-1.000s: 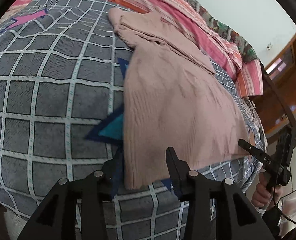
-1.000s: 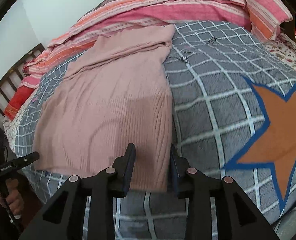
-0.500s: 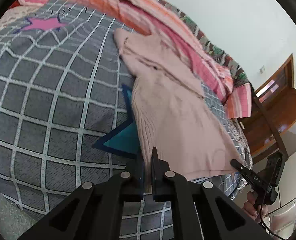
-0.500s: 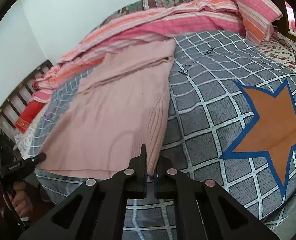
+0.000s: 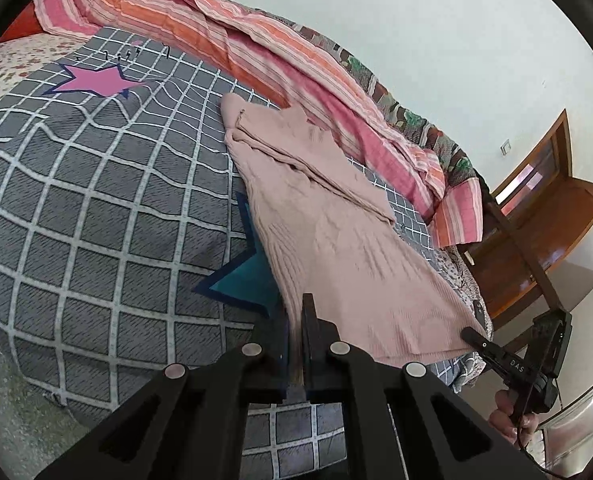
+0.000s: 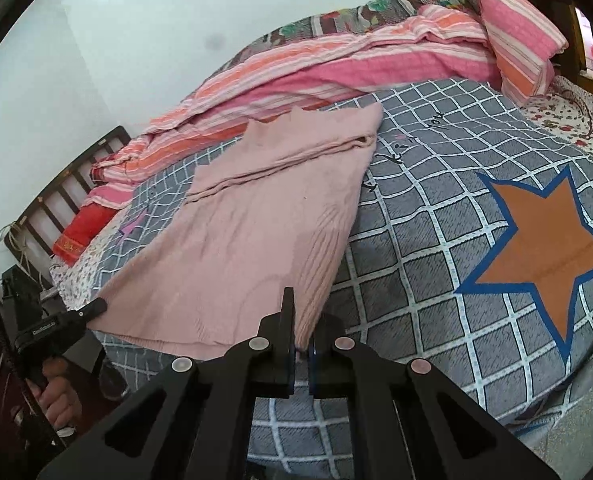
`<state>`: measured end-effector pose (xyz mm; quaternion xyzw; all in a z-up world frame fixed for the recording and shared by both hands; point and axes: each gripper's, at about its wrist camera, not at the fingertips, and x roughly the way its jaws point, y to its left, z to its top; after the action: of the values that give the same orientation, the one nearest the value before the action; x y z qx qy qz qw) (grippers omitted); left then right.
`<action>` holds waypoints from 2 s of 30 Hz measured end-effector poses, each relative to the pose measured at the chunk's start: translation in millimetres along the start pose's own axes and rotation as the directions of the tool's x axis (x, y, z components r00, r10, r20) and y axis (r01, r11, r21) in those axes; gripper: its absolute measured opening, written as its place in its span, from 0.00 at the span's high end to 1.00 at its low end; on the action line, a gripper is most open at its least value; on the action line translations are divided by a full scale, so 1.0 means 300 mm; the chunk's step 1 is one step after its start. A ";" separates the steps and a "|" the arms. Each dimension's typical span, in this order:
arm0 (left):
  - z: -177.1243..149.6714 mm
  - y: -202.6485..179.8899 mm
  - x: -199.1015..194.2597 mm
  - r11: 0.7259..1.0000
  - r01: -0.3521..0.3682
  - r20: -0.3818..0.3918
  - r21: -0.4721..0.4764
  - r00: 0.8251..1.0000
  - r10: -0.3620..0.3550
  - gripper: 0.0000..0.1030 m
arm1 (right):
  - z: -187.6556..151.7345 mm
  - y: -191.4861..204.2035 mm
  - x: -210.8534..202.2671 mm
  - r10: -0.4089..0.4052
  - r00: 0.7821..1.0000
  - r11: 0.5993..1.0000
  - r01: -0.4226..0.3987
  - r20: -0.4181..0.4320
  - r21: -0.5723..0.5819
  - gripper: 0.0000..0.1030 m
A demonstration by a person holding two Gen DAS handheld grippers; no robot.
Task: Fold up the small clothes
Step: 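Grasp the hem with the right tool while the left tool grasps the hem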
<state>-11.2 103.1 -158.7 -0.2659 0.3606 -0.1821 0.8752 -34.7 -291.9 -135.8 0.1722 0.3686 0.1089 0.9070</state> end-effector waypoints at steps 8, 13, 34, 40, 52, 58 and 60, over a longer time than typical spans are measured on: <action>0.003 0.008 -0.025 1.000 0.013 -0.011 0.000 1.000 -0.013 0.95 | -0.010 0.004 -0.030 0.021 1.000 0.999 -0.021 0.007 0.024 0.96; 0.041 -0.008 0.000 1.000 0.019 -0.033 -0.001 0.999 -0.019 0.94 | 0.029 -0.008 -0.013 0.053 0.999 0.996 -0.054 0.013 0.072 0.96; 0.481 -0.110 0.155 0.999 -0.034 0.104 0.021 0.994 0.032 0.94 | 0.468 -0.046 0.142 0.116 0.982 0.968 -0.145 0.152 0.203 0.96; 0.591 -0.115 0.262 0.998 -0.066 0.112 -0.007 0.991 0.067 0.94 | 0.586 -0.080 0.255 0.106 0.984 0.962 -0.138 0.144 0.237 0.96; 0.743 -0.022 0.511 0.988 -0.118 0.068 -0.101 0.990 0.125 0.94 | 0.755 -0.111 0.491 0.093 0.991 0.965 -0.114 0.096 0.237 0.96; 0.811 0.014 0.646 0.980 -0.154 0.023 -0.127 0.987 0.158 0.94 | 0.815 -0.154 0.634 0.057 0.997 0.969 -0.068 0.049 0.239 0.96; 0.832 0.021 0.690 0.977 -0.169 0.008 -0.126 0.985 0.172 0.94 | 0.830 -0.163 0.689 0.037 0.999 0.972 -0.043 0.029 0.232 0.96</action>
<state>310.8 85.8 -123.7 -0.2899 0.3847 -0.0810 0.8726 290.2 -327.4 -118.8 0.2859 0.3642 0.0810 0.8826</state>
